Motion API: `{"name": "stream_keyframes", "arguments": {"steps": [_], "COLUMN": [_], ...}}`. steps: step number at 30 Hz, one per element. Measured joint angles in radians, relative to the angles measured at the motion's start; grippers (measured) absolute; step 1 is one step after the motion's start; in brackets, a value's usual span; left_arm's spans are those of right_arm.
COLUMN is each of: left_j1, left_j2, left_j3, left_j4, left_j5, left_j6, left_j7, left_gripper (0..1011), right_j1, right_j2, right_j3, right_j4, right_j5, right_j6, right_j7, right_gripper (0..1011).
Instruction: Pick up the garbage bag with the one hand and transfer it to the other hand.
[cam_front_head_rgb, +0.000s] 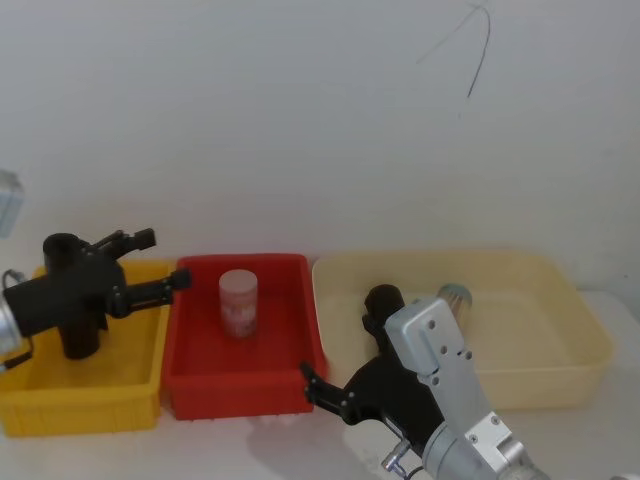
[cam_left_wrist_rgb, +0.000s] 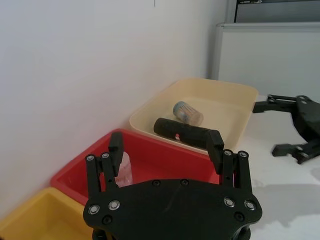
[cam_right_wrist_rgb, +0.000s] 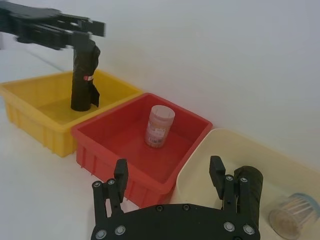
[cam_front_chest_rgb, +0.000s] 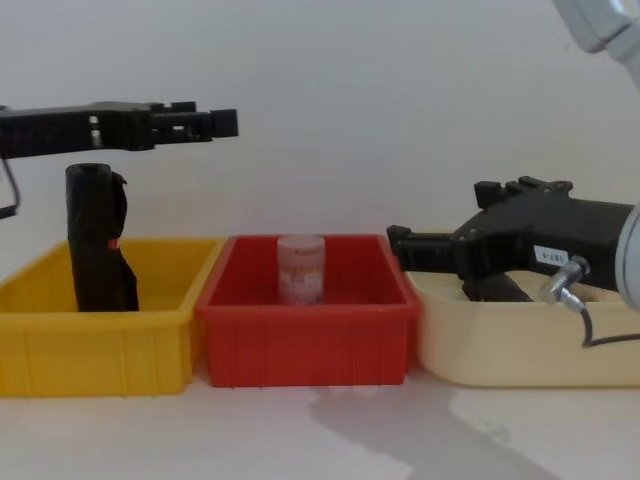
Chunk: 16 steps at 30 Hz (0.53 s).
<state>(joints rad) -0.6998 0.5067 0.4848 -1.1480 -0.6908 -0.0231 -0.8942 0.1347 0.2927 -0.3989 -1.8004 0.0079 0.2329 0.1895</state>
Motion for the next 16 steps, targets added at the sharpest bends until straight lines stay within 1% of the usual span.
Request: {"name": "stream_keyframes", "arguments": {"steps": [2, 3, 4, 5, 6, 9, 10, 12, 14, 15, 16], "left_j1": [-0.028, -0.061, -0.078, -0.105, -0.148, -0.219, -0.258, -0.294, -0.350, -0.350, -0.372], "left_j2": [-0.020, -0.045, -0.058, -0.078, -0.108, -0.163, -0.190, -0.216, -0.256, -0.256, -0.272], "left_j3": [0.007, 0.018, 0.022, 0.029, 0.050, 0.097, 0.121, 0.143, 0.179, 0.179, 0.193], "left_j4": [0.037, 0.102, 0.132, 0.181, 0.264, 0.399, 0.472, 0.540, 0.647, 0.647, 0.690], "left_j5": [0.005, 0.011, 0.014, 0.016, 0.011, -0.016, -0.032, -0.046, -0.069, -0.069, -0.077], "left_j6": [-0.010, -0.023, -0.034, -0.043, -0.068, -0.111, -0.136, -0.157, -0.191, -0.191, -0.204], "left_j7": [-0.014, -0.031, -0.045, -0.055, -0.079, -0.121, -0.144, -0.164, -0.196, -0.196, -0.209], "left_gripper": [1001, 1002, 1001, 1001, 1001, 1001, 1001, 1001, 1001, 1001, 1002], "right_j1": [0.000, -0.001, -0.001, -0.001, -0.001, -0.001, -0.001, -0.002, -0.002, -0.002, -0.002], "right_j2": [0.000, 0.000, 0.000, 0.000, 0.001, 0.000, 0.000, 0.000, 0.000, 0.000, 0.000], "right_j3": [0.000, 0.000, 0.000, -0.001, 0.000, -0.001, -0.001, -0.001, -0.001, -0.001, -0.001], "right_j4": [0.000, 0.000, -0.001, -0.001, -0.001, -0.001, -0.001, -0.001, -0.001, -0.001, -0.002], "right_j5": [0.000, 0.000, 0.000, 0.000, 0.000, 0.000, 0.000, 0.000, 0.000, 0.000, 0.000], "right_j6": [0.000, 0.000, -0.001, -0.001, -0.001, -0.001, -0.001, -0.001, -0.001, -0.001, -0.001], "right_j7": [0.000, 0.000, 0.000, 0.000, 0.000, 0.001, 0.001, 0.001, 0.001, 0.001, 0.001], "right_gripper": [1000, 1000, 1000, 1001, 1001, 1000, 1001, 1001, 1001, 1001, 1001]}}
